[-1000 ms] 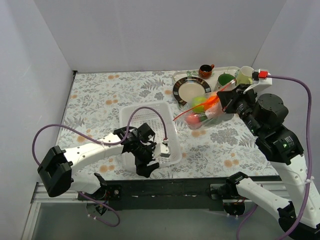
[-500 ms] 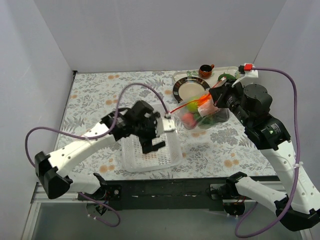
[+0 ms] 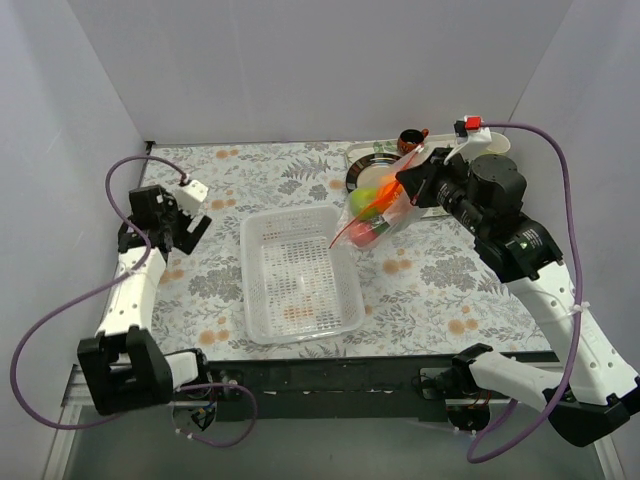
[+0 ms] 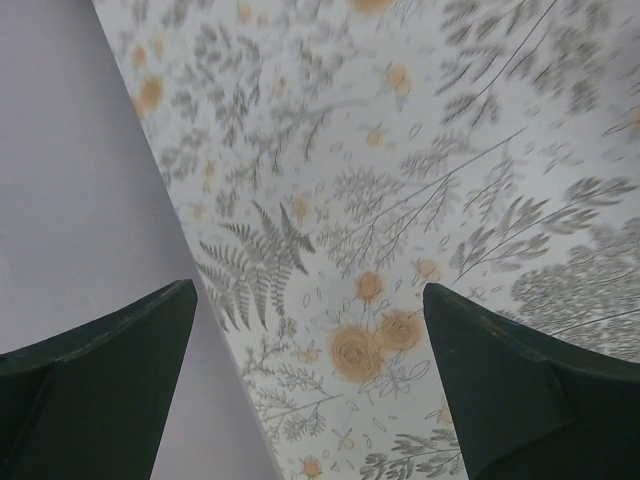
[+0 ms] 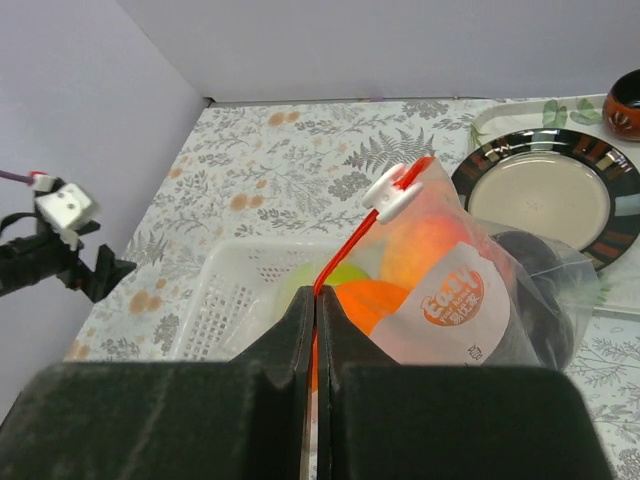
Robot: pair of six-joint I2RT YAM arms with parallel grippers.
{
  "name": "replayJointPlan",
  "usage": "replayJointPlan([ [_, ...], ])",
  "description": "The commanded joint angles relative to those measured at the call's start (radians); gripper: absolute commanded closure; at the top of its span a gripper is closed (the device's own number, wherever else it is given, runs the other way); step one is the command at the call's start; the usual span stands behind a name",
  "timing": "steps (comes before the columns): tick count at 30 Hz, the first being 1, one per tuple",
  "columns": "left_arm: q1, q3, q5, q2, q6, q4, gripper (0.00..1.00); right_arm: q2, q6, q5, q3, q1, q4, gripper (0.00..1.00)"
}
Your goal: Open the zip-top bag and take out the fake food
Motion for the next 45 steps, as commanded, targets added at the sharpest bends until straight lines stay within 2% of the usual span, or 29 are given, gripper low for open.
replayJointPlan([
  [1,0.094,-0.089,0.060,0.060,0.123,0.073,0.02,-0.019,0.014,-0.057,0.041,-0.003,0.142,0.99],
  [4,0.057,-0.140,0.161,0.028,0.154,0.038,0.02,-0.019,0.014,-0.077,0.048,-0.003,0.142,0.99],
  [8,-0.126,-0.194,0.276,-0.053,0.243,-0.077,0.02,-0.025,0.018,-0.107,0.045,-0.003,0.136,0.99],
  [12,-0.142,-0.261,0.464,-0.175,0.332,-0.068,0.02,-0.035,0.024,-0.112,0.030,-0.003,0.133,0.99],
  [18,-0.148,-0.272,0.455,-0.106,0.413,-0.136,0.02,-0.045,0.024,-0.109,0.047,-0.003,0.119,0.99],
  [24,-0.165,-0.310,0.512,-0.080,0.478,-0.081,0.02,-0.051,0.037,-0.115,0.039,-0.003,0.131,0.99],
  [28,-0.252,-0.285,0.512,-0.041,0.432,-0.076,0.02,-0.057,0.052,-0.129,0.013,-0.003,0.138,0.99],
  [32,-0.293,-0.255,0.564,-0.034,0.407,-0.074,0.02,-0.071,0.061,-0.138,-0.022,-0.003,0.151,0.99],
  [35,-0.293,-0.228,0.584,-0.011,0.345,-0.050,0.02,-0.081,0.063,-0.144,-0.033,-0.003,0.151,0.99],
  [40,-0.294,-0.220,0.596,0.011,0.370,-0.056,0.02,-0.115,0.078,-0.144,-0.091,-0.003,0.151,0.99],
  [45,-0.303,-0.199,0.630,0.037,0.358,-0.045,0.02,-0.173,0.122,-0.175,-0.241,-0.003,0.136,0.99],
])
